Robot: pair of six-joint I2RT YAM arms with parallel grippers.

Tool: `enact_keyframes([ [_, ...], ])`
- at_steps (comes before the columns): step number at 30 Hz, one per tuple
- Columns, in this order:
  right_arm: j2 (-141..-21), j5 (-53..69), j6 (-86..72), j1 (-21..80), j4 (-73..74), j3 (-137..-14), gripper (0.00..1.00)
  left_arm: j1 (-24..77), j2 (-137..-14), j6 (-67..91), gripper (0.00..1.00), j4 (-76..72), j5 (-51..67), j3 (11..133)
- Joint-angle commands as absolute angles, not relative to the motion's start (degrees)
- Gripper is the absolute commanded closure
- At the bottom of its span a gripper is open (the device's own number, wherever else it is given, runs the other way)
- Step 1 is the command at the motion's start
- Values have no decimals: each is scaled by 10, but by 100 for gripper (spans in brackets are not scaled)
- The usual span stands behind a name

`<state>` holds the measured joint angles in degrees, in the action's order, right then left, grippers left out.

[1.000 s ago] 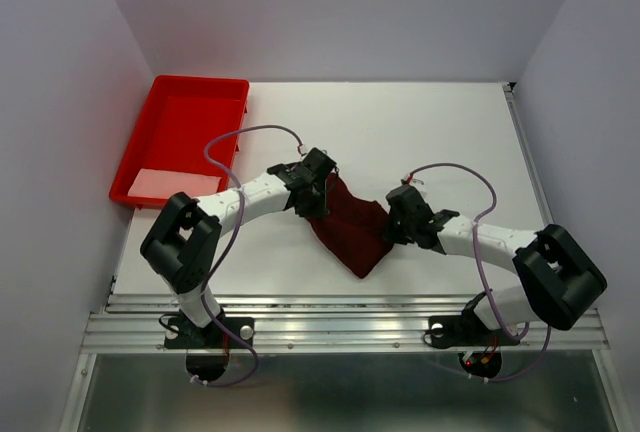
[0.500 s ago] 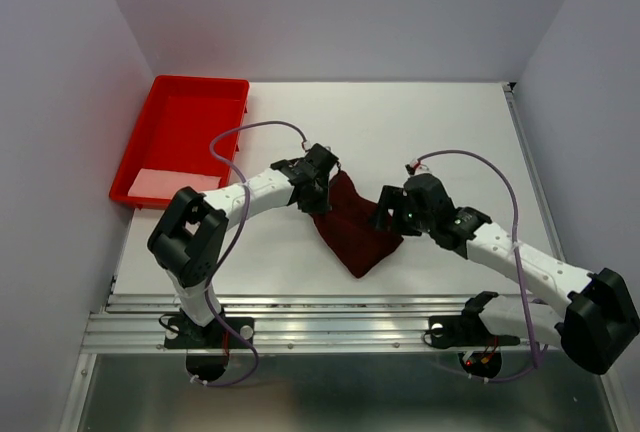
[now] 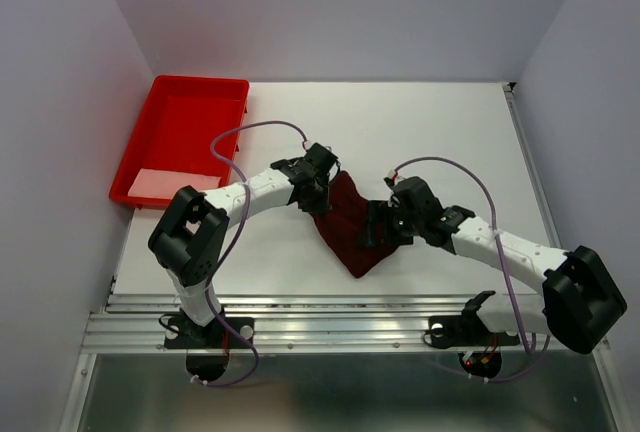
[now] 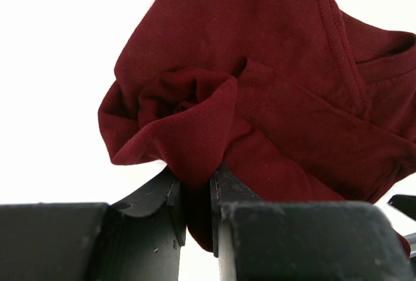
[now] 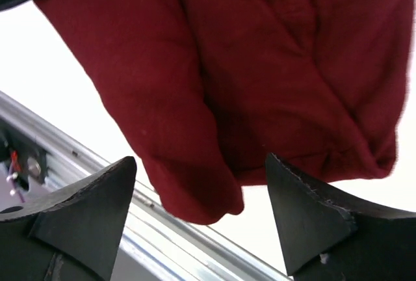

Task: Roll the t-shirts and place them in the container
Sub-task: Roll the T-shirt to the center of the board.

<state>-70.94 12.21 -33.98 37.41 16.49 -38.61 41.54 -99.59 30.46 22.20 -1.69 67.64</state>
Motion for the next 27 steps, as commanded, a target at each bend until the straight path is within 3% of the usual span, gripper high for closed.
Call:
enact_keyframes([
  [1,-714,171,-321,383,114,-380,19,414,-998,297,100,214,-18,698],
  [3,-712,193,-325,395,92,-374,28,414,-999,298,100,213,-18,698],
  [11,-747,215,-323,428,80,-385,40,411,-1004,302,100,213,-18,698],
  [14,-749,202,-329,439,79,-386,58,411,-1004,302,100,212,-18,698],
  [15,-746,200,-331,439,75,-385,69,410,-1004,303,100,212,-18,698],
  [19,-744,198,-333,439,73,-388,84,410,-1005,304,100,209,-18,694],
  [21,-748,197,-331,445,72,-393,82,409,-1006,303,100,207,-16,692],
  [24,-761,173,-330,450,83,-400,56,408,-1005,303,100,202,-14,686],
  [27,-773,164,-328,463,84,-405,42,404,-1001,304,100,199,-11,682],
])
